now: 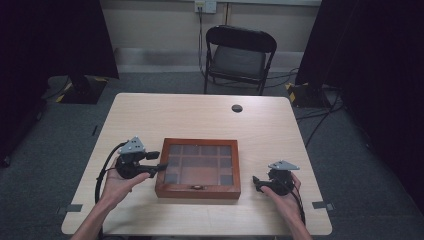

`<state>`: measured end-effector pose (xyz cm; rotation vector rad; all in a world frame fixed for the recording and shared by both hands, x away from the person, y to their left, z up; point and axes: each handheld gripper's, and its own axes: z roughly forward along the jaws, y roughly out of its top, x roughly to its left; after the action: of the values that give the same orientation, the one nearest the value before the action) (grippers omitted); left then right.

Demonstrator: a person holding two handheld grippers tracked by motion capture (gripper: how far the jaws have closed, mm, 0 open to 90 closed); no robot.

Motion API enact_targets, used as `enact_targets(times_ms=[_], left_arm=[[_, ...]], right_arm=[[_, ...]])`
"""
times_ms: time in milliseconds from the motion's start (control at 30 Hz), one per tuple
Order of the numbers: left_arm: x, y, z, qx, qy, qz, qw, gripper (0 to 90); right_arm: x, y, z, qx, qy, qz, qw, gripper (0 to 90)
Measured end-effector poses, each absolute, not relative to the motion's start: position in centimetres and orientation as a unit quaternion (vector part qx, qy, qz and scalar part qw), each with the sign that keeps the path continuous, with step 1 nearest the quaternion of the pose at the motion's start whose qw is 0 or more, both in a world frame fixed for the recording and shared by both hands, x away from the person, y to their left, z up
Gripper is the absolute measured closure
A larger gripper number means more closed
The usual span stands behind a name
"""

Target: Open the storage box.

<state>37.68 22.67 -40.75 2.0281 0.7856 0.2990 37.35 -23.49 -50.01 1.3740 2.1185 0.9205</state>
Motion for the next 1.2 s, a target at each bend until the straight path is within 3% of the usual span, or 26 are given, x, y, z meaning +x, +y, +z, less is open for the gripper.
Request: enact_targets(times_ms=[467, 1200], left_arm=[[38.8, 19.3, -39.9, 0.838, 0.268, 0.043, 0.474, 53.5], [37.7, 15.0, -41.4, 0.866, 0.220, 0.023, 0.449, 61.7]], right_arm=[[37.4, -23.5, -50.0, 0.497, 0.768, 0.334, 0.225, 14.8], [37.4, -23.5, -50.0, 0.497, 0.769, 0.334, 0.225, 14.9]])
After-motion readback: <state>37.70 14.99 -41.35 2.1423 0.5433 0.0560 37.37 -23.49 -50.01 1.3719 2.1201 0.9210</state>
